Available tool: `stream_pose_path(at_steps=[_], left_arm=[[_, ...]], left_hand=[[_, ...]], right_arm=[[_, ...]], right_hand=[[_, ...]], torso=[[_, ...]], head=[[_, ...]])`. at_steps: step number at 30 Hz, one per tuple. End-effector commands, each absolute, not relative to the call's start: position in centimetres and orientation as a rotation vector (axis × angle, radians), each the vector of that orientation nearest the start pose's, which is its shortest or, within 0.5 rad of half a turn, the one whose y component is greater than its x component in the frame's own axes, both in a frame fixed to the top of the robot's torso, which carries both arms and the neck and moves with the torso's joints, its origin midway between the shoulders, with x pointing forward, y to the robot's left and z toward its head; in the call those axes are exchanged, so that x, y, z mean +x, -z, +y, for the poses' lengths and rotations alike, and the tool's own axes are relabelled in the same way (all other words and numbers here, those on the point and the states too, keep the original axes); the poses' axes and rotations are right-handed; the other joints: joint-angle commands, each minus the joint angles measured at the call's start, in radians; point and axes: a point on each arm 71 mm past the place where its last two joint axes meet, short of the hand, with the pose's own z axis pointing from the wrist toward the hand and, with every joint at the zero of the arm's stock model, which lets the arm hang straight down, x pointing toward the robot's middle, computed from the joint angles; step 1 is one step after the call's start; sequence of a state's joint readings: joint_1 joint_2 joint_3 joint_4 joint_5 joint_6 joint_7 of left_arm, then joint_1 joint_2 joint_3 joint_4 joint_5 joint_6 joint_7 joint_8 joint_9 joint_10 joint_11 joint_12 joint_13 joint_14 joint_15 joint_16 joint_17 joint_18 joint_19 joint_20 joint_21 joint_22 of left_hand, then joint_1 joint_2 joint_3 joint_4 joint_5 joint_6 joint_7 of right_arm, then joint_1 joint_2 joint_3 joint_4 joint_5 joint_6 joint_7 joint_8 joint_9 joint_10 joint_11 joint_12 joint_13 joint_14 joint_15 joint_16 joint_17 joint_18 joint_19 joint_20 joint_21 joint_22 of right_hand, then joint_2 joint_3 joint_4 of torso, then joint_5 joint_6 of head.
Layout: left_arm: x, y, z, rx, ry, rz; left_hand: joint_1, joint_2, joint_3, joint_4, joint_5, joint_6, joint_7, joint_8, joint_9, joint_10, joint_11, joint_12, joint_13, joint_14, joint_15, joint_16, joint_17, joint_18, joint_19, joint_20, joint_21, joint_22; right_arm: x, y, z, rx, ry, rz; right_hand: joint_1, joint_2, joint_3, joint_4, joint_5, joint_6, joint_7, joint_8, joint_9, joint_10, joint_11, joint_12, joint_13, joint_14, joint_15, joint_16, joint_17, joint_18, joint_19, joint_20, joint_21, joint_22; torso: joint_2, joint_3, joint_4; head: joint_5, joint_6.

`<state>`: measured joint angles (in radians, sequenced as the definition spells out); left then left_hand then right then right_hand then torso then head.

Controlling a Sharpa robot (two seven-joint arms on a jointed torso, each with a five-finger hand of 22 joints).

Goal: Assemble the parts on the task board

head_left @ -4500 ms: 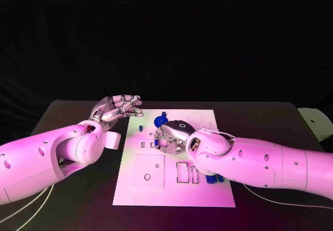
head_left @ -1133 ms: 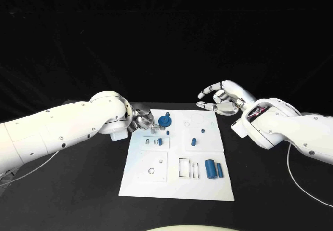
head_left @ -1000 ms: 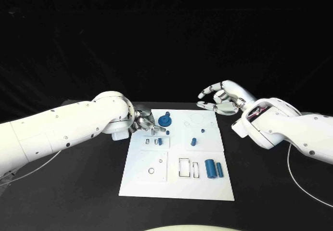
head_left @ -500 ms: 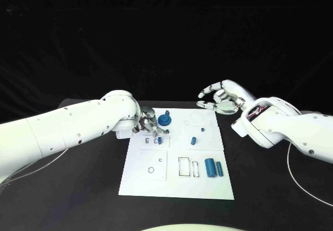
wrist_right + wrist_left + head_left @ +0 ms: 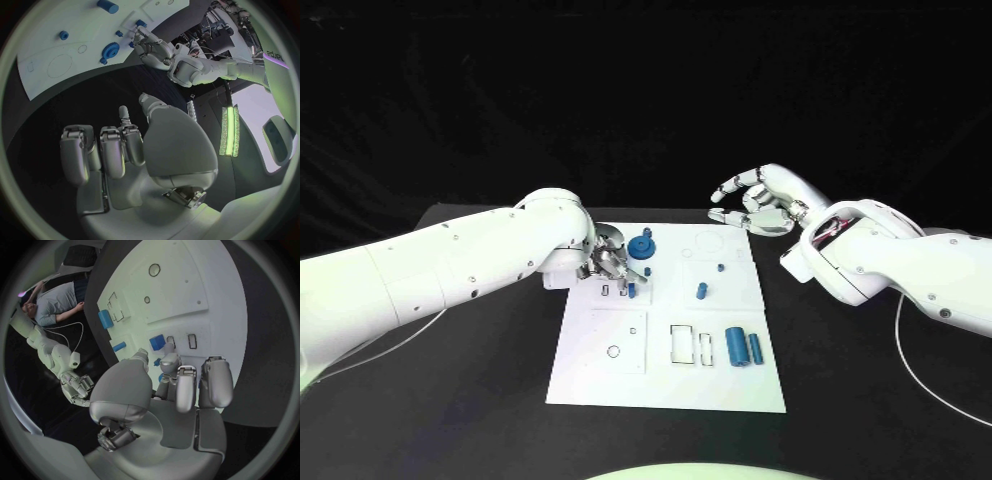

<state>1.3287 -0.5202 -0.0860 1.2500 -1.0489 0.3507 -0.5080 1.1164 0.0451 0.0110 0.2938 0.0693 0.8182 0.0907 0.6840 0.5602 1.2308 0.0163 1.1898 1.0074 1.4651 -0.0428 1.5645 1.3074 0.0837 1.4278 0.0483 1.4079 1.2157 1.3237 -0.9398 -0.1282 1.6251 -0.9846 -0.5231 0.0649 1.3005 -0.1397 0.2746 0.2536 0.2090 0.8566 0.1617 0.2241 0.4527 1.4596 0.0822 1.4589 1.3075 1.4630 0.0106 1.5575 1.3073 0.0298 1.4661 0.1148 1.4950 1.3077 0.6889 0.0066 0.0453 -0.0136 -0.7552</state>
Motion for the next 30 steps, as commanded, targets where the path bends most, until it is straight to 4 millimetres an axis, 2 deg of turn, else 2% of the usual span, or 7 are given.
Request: stream_pose_path(at_steps=[1,15,20,23,25,29,30], left_arm=[[52.37,20.04,12.37,0.083,0.405,2.463],[52.18,20.25,12.04,0.083,0.423,2.475],[52.17,20.22,11.98,0.065,0.439,2.47],[52.1,20.19,11.85,0.046,0.459,2.472],[52.06,20.18,11.8,0.033,0.472,2.475],[52.02,20.19,11.84,0.004,0.496,2.483],[52.03,20.19,11.88,-0.004,0.501,2.484]], left_hand=[[0.015,-0.002,0.0,-0.002,0.005,-0.007,-0.001,0.006,0.002,-0.01,0.0,-0.004,-0.001,0.106,-0.004,0.006,0.263,-0.016,0.004,0.0,0.005,0.002],[0.081,0.007,0.035,-0.003,0.006,-0.015,0.0,0.003,0.014,-0.022,0.001,-0.014,-0.015,0.106,-0.003,0.006,0.263,-0.015,0.001,0.002,0.006,0.003],[0.137,0.021,0.113,-0.002,0.005,-0.016,-0.003,-0.001,0.022,-0.027,-0.002,-0.018,-0.02,0.106,-0.006,0.006,0.263,-0.014,-0.002,0.001,0.006,0.001],[0.169,0.013,0.187,-0.005,0.007,-0.017,-0.008,0.004,0.036,-0.031,-0.007,-0.021,-0.024,0.106,-0.01,0.006,0.263,-0.014,-0.003,-0.001,0.005,0.0],[0.184,-0.005,0.261,-0.006,0.007,-0.018,-0.011,0.012,0.052,-0.033,-0.009,-0.022,-0.024,0.106,-0.013,0.006,0.263,-0.014,-0.004,-0.004,0.004,0.0],[0.18,-0.074,0.451,-0.012,0.01,-0.026,-0.017,0.038,0.098,-0.032,-0.015,-0.023,-0.025,0.105,-0.017,0.006,0.262,-0.014,-0.004,-0.009,0.004,0.001],[0.149,-0.129,0.57,-0.017,0.011,-0.031,-0.017,0.05,0.123,-0.031,-0.013,-0.024,-0.028,0.105,-0.017,0.005,0.262,-0.013,-0.004,-0.01,0.003,0.001]], right_arm=[[47.65,14.05,-22.3,0.203,-0.914,1.516],[47.71,14.15,-22.28,0.204,-0.912,1.522],[47.75,14.21,-22.29,0.204,-0.911,1.525],[47.79,14.26,-22.32,0.205,-0.909,1.526],[47.82,14.29,-22.34,0.206,-0.908,1.527],[47.85,14.33,-22.39,0.207,-0.906,1.528],[47.86,14.35,-22.41,0.207,-0.905,1.528]], right_hand=[[-0.001,-0.004,0.002,0.004,0.003,0.005,0.001,0.002,0.0,0.004,-0.003,-0.001,0.142,0.093,-0.005,-0.006,0.196,-0.007,0.055,-0.004,-0.004,0.195],[-0.002,-0.003,0.003,0.006,0.004,0.005,0.001,0.002,0.0,0.004,-0.003,-0.001,0.141,0.092,-0.005,-0.006,0.194,-0.006,0.054,-0.004,-0.006,0.193],[-0.003,-0.003,0.003,0.007,0.006,0.005,0.001,0.002,0.0,0.004,-0.003,-0.001,0.142,0.092,-0.005,-0.006,0.194,-0.007,0.054,-0.004,-0.006,0.194],[-0.003,-0.002,0.004,0.007,0.007,0.005,0.001,0.002,0.0,0.004,-0.003,-0.001,0.142,0.092,-0.005,-0.007,0.193,-0.006,0.053,-0.004,-0.007,0.193],[-0.003,-0.002,0.004,0.007,0.009,0.005,0.001,0.002,0.0,0.004,-0.003,-0.002,0.141,0.092,-0.005,-0.007,0.192,-0.006,0.053,-0.004,-0.007,0.193],[-0.003,-0.001,0.005,0.008,0.014,0.005,0.0,0.003,0.0,0.004,-0.003,-0.002,0.141,0.092,-0.005,-0.007,0.193,-0.006,0.054,-0.004,-0.006,0.193],[-0.002,-0.002,0.006,0.008,0.017,0.005,0.0,0.003,0.0,0.005,-0.004,-0.001,0.142,0.092,-0.005,-0.007,0.193,-0.006,0.054,-0.005,-0.007,0.193]], torso=[[0.0,0.0015,0.0004],[0.0,0.0011,0.0005],[0.001,0.0008,0.0006],[0.001,0.0006,-0.0001],[0.001,0.0006,-0.0006],[0.001,0.0009,-0.0002],[0.001,0.0011,0.0005]], head=[[-0.001,-0.001],[-0.003,-0.004],[-0.004,-0.005],[-0.003,-0.007],[-0.003,-0.006],[-0.004,-0.006],[-0.005,-0.006]])
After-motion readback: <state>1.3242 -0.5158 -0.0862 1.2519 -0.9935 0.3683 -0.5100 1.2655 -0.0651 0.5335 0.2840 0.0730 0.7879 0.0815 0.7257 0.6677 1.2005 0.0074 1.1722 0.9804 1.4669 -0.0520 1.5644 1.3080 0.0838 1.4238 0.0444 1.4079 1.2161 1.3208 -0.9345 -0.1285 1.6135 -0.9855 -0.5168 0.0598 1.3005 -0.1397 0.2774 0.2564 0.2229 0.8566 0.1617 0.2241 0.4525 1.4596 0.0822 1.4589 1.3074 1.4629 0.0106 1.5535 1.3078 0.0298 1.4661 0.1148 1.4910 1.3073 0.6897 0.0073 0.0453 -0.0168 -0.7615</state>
